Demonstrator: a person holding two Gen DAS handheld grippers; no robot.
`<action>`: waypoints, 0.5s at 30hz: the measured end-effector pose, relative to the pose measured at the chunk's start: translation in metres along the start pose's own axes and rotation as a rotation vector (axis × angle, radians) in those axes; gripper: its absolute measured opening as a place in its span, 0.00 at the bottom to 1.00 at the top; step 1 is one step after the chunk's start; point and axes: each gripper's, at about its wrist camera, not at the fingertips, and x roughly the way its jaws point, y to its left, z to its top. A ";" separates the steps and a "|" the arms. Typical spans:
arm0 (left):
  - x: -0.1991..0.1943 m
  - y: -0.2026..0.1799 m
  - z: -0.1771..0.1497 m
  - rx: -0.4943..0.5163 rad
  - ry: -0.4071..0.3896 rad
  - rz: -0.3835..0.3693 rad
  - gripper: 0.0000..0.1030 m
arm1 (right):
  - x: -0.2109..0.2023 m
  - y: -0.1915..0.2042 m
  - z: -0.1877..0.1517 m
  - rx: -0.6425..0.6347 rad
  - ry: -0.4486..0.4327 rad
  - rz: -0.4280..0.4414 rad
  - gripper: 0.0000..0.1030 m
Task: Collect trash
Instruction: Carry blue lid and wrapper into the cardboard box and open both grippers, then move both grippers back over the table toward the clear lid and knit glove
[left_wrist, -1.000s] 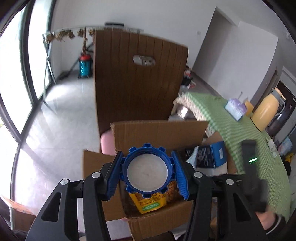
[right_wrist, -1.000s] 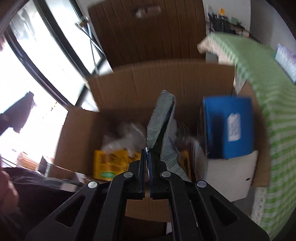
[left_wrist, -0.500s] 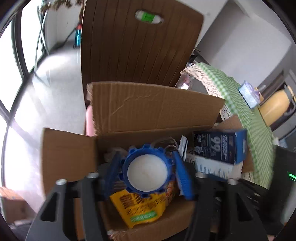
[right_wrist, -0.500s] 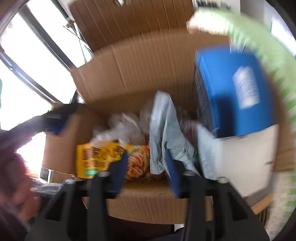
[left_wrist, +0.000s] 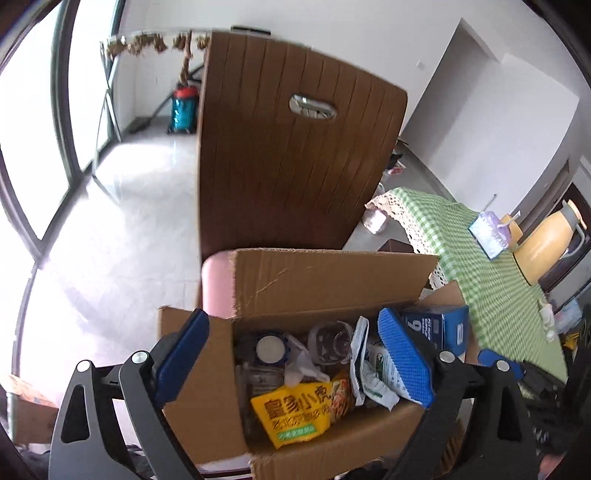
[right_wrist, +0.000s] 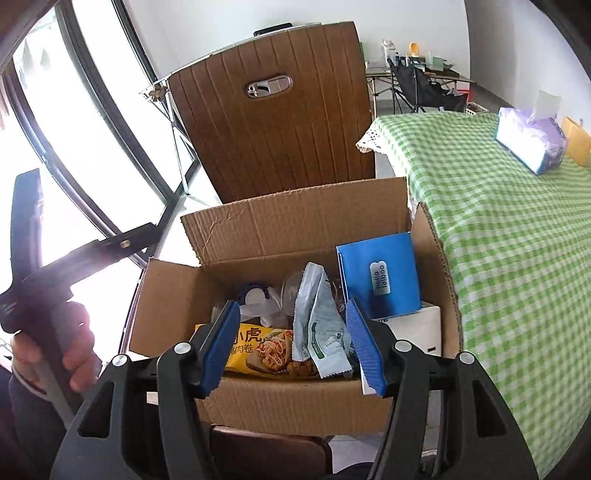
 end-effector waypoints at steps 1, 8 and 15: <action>-0.011 0.002 -0.003 0.009 -0.024 0.013 0.87 | -0.006 0.000 -0.001 -0.003 -0.010 -0.003 0.56; -0.089 -0.030 -0.036 0.158 -0.272 0.217 0.90 | -0.036 0.005 0.007 -0.118 -0.075 -0.043 0.65; -0.157 -0.051 -0.060 0.163 -0.597 0.232 0.93 | -0.106 0.015 -0.007 -0.192 -0.480 -0.088 0.76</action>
